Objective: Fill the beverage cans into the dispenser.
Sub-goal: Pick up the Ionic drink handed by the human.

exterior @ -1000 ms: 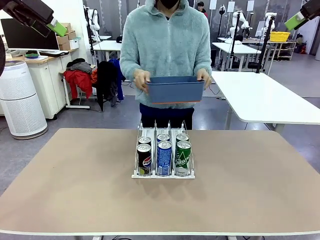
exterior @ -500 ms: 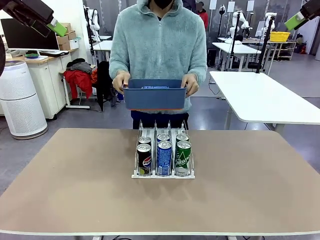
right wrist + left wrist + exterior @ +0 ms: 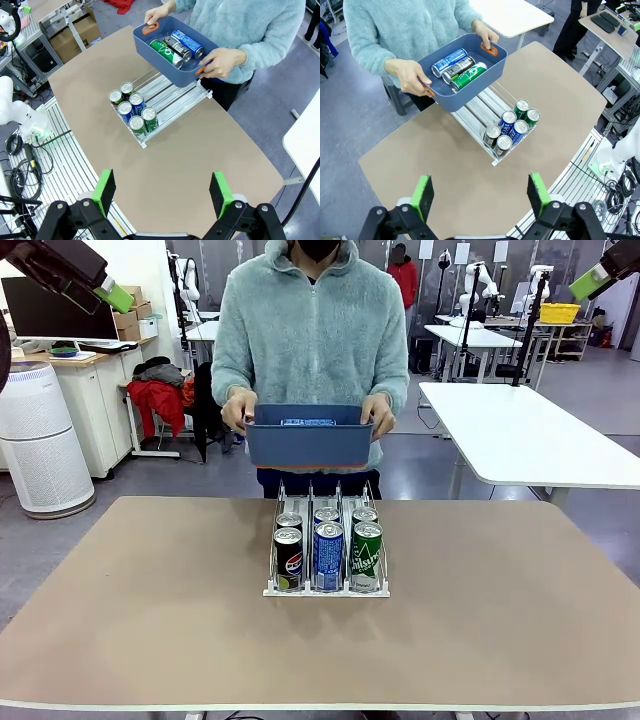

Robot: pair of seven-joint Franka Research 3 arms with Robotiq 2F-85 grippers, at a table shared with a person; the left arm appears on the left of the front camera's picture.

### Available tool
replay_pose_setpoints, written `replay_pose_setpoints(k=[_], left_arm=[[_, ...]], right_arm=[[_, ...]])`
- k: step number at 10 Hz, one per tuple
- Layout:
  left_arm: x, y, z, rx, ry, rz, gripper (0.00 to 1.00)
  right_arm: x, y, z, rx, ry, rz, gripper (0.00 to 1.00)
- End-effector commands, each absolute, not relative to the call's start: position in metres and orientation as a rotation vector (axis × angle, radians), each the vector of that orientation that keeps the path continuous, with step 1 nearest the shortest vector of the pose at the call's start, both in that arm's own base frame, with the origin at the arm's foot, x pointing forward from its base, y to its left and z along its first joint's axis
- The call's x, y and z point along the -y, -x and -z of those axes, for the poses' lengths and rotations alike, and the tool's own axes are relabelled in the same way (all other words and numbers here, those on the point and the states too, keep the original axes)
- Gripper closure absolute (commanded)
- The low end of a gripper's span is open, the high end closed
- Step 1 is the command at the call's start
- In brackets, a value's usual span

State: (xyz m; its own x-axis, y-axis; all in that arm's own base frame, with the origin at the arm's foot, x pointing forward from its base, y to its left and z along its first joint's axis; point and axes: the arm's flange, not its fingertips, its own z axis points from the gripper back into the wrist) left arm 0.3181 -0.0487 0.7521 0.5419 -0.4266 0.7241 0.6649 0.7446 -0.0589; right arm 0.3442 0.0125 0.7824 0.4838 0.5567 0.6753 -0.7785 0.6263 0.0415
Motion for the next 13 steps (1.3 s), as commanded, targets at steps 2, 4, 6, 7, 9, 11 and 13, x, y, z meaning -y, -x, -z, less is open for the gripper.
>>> replay_pose_setpoints(k=[2,4,6,7,9,11,13], left_arm=[[0.0475,-0.3184,-0.7516,0.751,0.347,0.666,0.00],[0.0475,-0.3184,-0.7516,0.751,0.347,0.666,0.00],[0.0475,-0.3184,-0.7516,0.751,0.347,0.666,0.00],[0.0475,-0.3184,-0.7516,0.751,0.347,0.666,0.00],[0.0475,-0.3184,-0.7516,0.751,0.347,0.666,0.00],[0.0475,-0.3184,-0.7516,0.751,0.347,0.666,0.00],[0.0475,-0.3184,-0.7516,0.751,0.347,0.666,0.00]], right_arm=[[-0.0126,-0.3443,-0.7817,0.672,-0.369,-0.836,0.00],[-0.0126,-0.3443,-0.7817,0.672,-0.369,-0.836,0.00],[-0.0126,-0.3443,-0.7817,0.672,-0.369,-0.836,0.00],[-0.0126,-0.3443,-0.7817,0.672,-0.369,-0.836,0.00],[-0.0126,-0.3443,-0.7817,0.672,-0.369,-0.836,0.00],[-0.0126,-0.3443,-0.7817,0.672,-0.369,-0.836,0.00],[-0.0126,-0.3443,-0.7817,0.672,-0.369,-0.836,0.00]])
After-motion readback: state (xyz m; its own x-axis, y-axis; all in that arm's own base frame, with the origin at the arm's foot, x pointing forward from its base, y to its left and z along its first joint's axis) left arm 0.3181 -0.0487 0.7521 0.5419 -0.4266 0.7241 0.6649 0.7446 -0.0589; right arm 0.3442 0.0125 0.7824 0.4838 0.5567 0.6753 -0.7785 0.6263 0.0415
